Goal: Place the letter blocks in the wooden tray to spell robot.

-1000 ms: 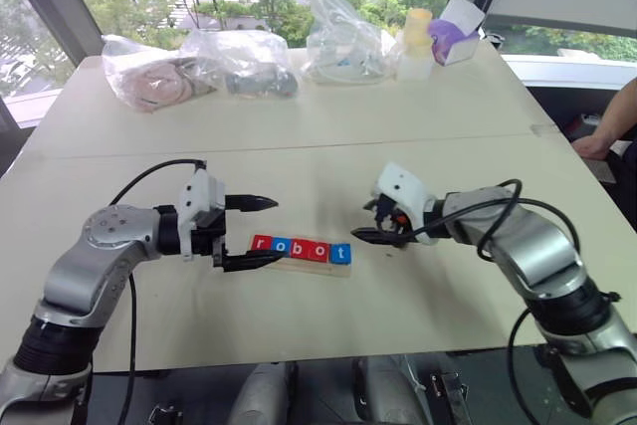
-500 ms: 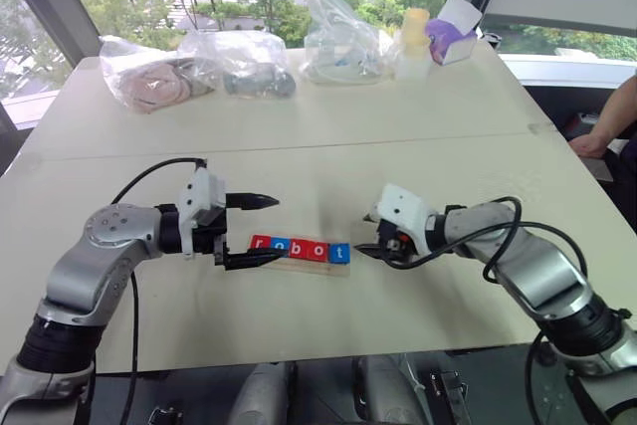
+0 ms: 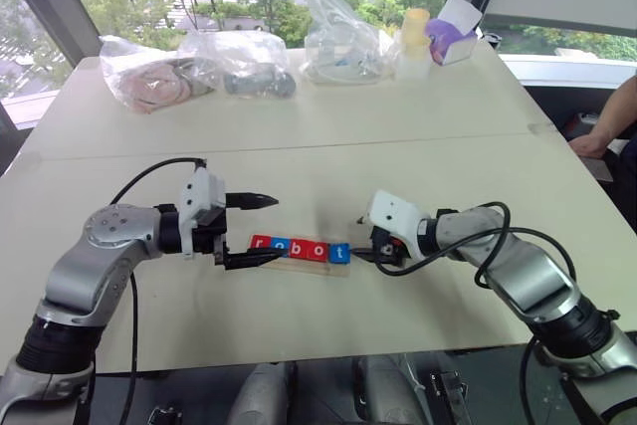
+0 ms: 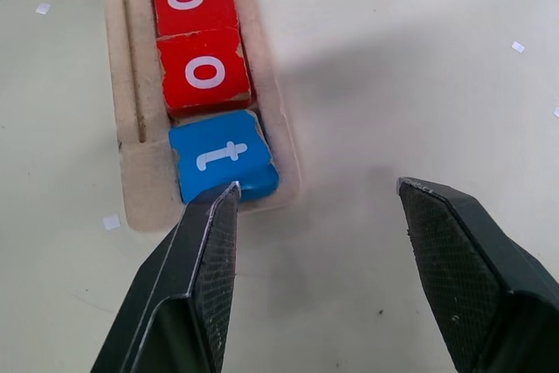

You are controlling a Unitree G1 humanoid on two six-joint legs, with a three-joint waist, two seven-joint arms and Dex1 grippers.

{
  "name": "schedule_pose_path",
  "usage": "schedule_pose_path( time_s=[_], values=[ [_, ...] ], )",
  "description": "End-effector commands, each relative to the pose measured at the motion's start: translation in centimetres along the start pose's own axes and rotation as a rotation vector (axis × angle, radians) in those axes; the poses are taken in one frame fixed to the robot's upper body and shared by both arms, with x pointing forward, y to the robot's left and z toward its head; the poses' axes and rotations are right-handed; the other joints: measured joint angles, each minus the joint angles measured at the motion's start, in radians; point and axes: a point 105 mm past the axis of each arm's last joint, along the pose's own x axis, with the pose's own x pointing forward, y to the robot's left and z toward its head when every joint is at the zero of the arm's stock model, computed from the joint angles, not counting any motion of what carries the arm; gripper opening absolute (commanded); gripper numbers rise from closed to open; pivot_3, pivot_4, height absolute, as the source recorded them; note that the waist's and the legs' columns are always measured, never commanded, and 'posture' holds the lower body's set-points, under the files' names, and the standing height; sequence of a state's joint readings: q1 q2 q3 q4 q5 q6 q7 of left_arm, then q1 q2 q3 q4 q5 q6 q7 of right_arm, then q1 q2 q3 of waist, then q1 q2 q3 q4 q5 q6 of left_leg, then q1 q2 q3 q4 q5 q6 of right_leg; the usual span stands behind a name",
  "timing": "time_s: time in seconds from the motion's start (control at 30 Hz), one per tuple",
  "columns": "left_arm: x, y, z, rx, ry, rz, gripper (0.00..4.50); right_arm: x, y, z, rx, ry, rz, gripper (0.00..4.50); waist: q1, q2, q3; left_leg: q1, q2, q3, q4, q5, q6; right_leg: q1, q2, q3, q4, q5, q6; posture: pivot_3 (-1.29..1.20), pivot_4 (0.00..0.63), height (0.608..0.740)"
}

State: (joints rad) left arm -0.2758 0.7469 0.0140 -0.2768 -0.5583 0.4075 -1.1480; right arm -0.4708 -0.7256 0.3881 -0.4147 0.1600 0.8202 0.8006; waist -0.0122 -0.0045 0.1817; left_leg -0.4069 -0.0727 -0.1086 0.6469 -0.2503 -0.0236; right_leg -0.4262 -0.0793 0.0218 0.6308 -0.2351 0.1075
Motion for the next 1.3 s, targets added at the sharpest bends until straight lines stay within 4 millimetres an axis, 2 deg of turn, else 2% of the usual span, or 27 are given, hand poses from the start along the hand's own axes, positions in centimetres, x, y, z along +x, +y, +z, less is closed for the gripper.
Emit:
schedule_pose_path(
  time_s=[0.03, 0.57, 0.7, 0.8, 0.93, 1.1, 1.2, 1.3],
  values=[
    [-0.2, 0.0, 0.9, 0.032, -0.018, 0.008, 4.5, 0.0, -0.1, 0.3, -0.026, -0.012, -0.01, 2.93, 0.0, 0.0, 0.0, 0.0, 0.0, 0.0, 0.0, 0.0, 0.0, 0.0, 0.0, 0.0, 0.0, 0.0, 0.0, 0.0, 0.15, 0.74],
    [-0.2, 0.0, 1.0, 0.034, -0.02, 0.017, 4.5, 0.7, 0.9, 0.6, -0.02, -0.026, 0.025, 2.93, 0.0, 0.0, 0.0, 0.0, 0.0, 0.0, 0.0, 0.0, 0.0, 0.0, 0.0, 0.0, 0.0, 0.0, 0.0, 0.0, 0.15, 0.74],
    [-0.2, 0.0, 0.9, 0.034, -0.016, 0.02, 4.5, 0.6, 0.6, 0.6, -0.026, -0.02, 0.013, 2.93, 0.0, 0.0, 0.0, 0.0, 0.0, 0.0, 0.0, 0.0, 0.0, 0.0, 0.0, 0.0, 0.0, 0.0, 0.0, 0.0, 0.15, 0.74],
    [-0.5, 0.0, 0.7, 0.029, 0.001, 0.03, 4.5, -0.8, -0.7, 0.9, -0.018, -0.024, -0.026, 2.93, 0.0, 0.0, 0.0, 0.0, 0.0, 0.0, 0.0, 0.0, 0.0, 0.0, 0.0, 0.0, 0.0, 0.0, 0.0, 0.0, 0.15, 0.74],
    [-0.8, -0.3, 0.3, 0.018, 0.032, 0.027, 4.5, -2.6, -1.0, 2.0, -0.007, -0.067, -0.031, 2.93, 0.001, 0.0, 0.0, 0.0, 0.0, 0.0, 0.0, 0.0, 0.0, 0.0, 0.0, 0.0, 0.0, 0.0, 0.0, 0.0, 0.15, 0.74],
    [-1.7, -1.1, -0.4, -0.017, 0.091, 0.02, 4.5, -5.1, 0.2, 3.2, 0.02, -0.145, 0.053, 2.93, 0.0, 0.0, 0.0, 0.0, 0.0, 0.0, 0.0, 0.0, 0.0, 0.0, -0.001, 0.0, 0.0, 0.0, 0.0, 0.0, 0.15, 0.74],
    [-1.9, -1.9, -0.9, -0.043, 0.124, 0.003, 4.5, -6.9, 1.7, 3.0, 0.051, -0.154, 0.144, 2.93, 0.002, 0.0, 0.0, 0.0, 0.0, 0.0, 0.0, 0.0, 0.0, 0.0, -0.001, 0.0, 0.0, 0.0, 0.0, 0.0, 0.15, 0.74],
    [-2.0, -2.4, -1.1, -0.052, 0.138, -0.001, 4.5, -7.6, 2.4, 2.7, 0.068, -0.149, 0.177, 2.93, 0.002, 0.0, 0.0, 0.0, 0.0, 0.0, 0.0, 0.0, 0.0, 0.001, -0.002, 0.0, -0.001, 0.0, 0.0, 0.0, 0.15, 0.74]
  ],
)
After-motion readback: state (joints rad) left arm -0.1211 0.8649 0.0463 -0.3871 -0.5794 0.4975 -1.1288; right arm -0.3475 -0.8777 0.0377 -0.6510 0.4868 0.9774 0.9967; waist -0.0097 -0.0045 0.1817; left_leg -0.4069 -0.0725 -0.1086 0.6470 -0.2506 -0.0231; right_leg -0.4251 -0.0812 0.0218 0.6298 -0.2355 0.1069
